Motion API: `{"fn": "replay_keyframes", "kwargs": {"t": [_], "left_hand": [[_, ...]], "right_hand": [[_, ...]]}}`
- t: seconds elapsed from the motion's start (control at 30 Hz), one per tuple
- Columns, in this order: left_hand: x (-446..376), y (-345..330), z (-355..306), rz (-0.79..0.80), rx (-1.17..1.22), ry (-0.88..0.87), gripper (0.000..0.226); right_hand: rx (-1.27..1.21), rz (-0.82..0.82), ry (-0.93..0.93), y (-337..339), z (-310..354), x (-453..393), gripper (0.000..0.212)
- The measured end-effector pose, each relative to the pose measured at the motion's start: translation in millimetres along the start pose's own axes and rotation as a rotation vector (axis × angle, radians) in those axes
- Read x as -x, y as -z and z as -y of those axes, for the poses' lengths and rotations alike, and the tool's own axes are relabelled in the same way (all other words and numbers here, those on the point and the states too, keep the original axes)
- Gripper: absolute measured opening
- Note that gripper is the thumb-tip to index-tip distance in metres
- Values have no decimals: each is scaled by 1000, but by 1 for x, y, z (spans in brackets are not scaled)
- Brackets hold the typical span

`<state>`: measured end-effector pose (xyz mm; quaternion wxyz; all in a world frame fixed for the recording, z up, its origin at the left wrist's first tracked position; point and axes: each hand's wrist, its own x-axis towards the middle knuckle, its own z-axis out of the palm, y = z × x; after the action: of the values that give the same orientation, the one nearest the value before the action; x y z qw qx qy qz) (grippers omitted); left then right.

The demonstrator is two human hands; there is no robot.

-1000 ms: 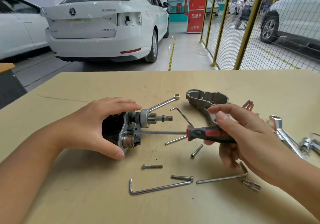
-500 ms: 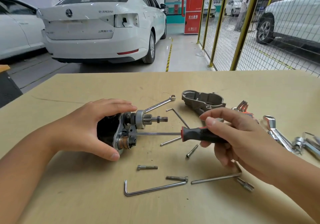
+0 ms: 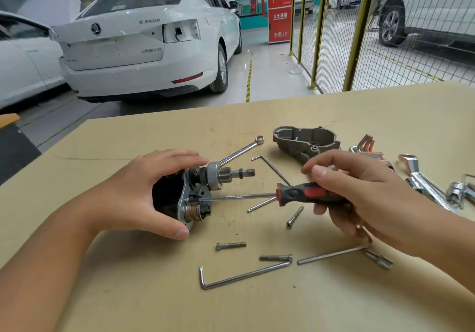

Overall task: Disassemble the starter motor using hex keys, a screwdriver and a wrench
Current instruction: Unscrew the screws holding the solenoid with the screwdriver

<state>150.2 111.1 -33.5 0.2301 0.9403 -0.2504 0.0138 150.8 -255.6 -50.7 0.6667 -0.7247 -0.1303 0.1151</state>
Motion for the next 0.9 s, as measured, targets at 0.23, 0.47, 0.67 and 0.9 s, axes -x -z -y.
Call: {"fn": "replay_keyframes", "kwargs": {"t": [0.23, 0.47, 0.67, 0.9], "left_hand": [[-1, -1, 0, 0, 14, -1, 109], [-1, 0, 1, 3, 4, -2, 109], [-1, 0, 1, 4, -2, 7, 108], [-1, -1, 3, 3, -18, 16, 109]], "right_hand": [[-233, 24, 73, 2, -3, 1, 41], [-66, -21, 29, -1, 1, 0, 44], [-12, 30, 105, -1, -2, 4, 47], [-30, 4, 40, -1, 2, 1, 42]]}}
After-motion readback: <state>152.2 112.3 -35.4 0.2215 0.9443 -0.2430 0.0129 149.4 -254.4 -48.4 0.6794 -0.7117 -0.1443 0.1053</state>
